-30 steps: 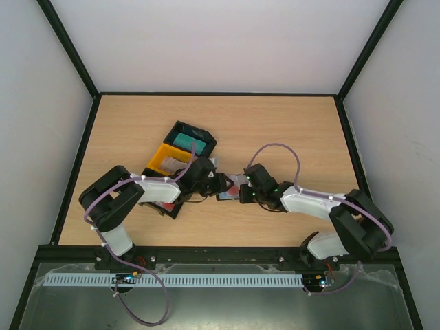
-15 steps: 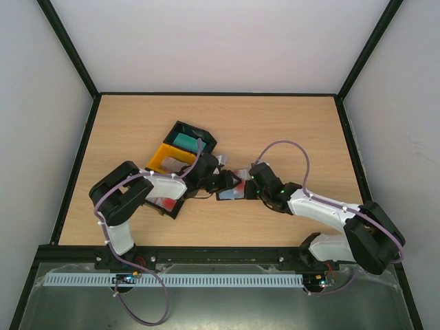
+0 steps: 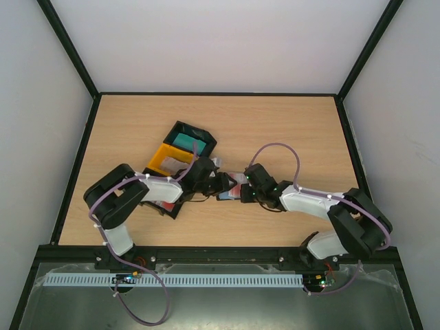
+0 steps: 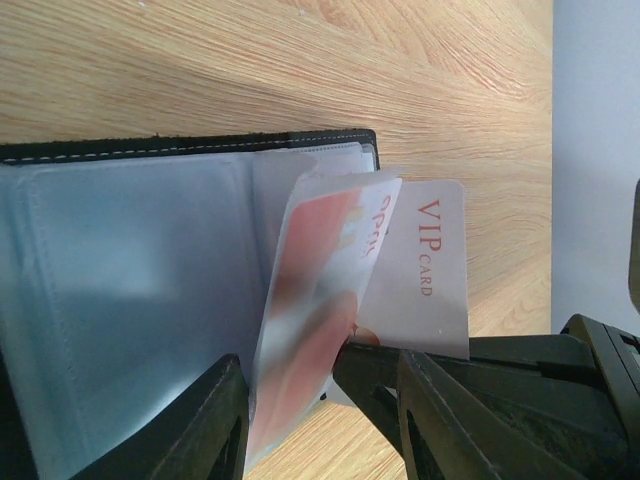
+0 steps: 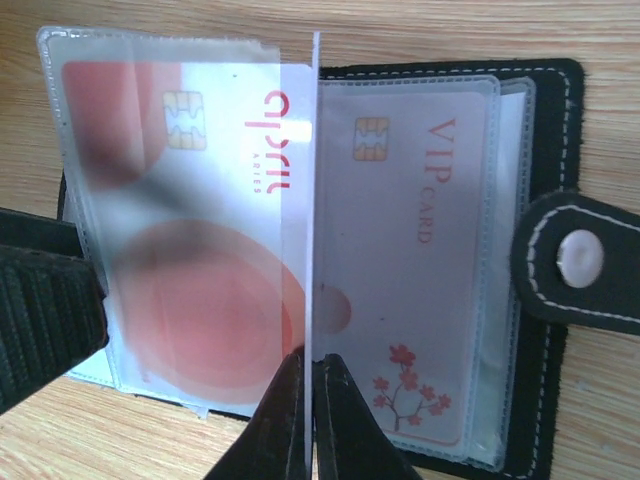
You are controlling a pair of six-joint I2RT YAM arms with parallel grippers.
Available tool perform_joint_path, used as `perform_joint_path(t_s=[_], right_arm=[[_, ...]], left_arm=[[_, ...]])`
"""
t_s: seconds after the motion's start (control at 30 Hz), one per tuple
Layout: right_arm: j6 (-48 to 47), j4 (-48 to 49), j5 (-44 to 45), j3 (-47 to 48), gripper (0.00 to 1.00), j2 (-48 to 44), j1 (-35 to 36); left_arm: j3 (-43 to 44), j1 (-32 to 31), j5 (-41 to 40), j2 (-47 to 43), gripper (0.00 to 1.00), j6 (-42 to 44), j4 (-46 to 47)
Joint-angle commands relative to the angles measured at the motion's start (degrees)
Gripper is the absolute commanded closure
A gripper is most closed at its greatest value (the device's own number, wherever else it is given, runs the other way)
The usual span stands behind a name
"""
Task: Put the credit cards into the card holder
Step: Adjust the credit card in the card holder.
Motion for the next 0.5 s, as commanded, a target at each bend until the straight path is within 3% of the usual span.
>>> perform_joint_path(t_s=[0.0,0.47], right_arm=[[-1.1,2.0,-6.2,1.7,0.98,2.3,1.3],[-0.4,0.0,-6.3,4.6,0.98,7.9,1.7]], left_arm=[[-1.9,-0.6,0.3,-3.2,0.57,-1.0,2.9],[-7.1,-0.6,3.6,-5.6,0.57,-5.1,10.2]])
